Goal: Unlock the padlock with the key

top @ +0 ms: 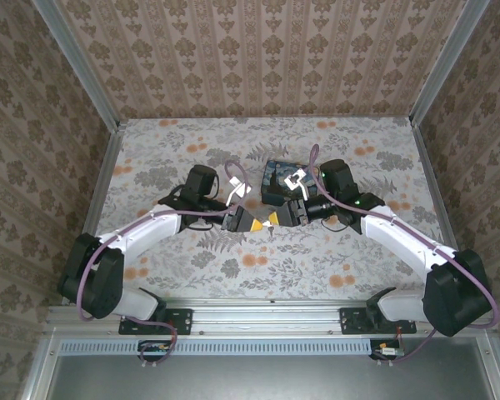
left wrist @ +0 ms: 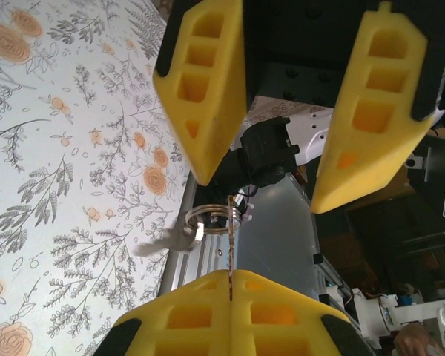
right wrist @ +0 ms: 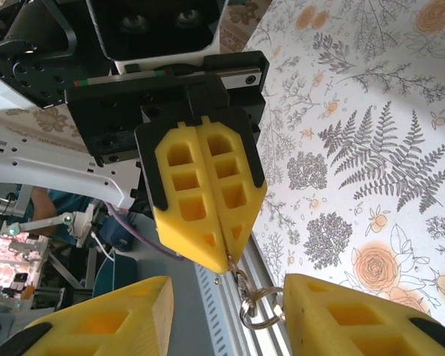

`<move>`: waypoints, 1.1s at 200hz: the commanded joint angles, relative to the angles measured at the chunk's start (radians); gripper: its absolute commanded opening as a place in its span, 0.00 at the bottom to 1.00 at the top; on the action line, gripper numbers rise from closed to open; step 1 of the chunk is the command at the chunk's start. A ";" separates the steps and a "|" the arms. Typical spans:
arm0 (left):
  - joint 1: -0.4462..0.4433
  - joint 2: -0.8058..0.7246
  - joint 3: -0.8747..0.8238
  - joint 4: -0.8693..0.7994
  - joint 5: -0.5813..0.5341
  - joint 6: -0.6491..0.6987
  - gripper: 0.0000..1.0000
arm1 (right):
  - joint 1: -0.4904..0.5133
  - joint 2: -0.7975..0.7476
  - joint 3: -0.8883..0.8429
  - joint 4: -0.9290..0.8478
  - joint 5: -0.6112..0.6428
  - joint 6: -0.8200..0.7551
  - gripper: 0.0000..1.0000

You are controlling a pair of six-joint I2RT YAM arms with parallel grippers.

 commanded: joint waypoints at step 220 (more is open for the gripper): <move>-0.006 -0.031 0.024 0.001 0.068 0.024 0.00 | 0.070 0.044 -0.021 0.080 -0.074 -0.003 0.13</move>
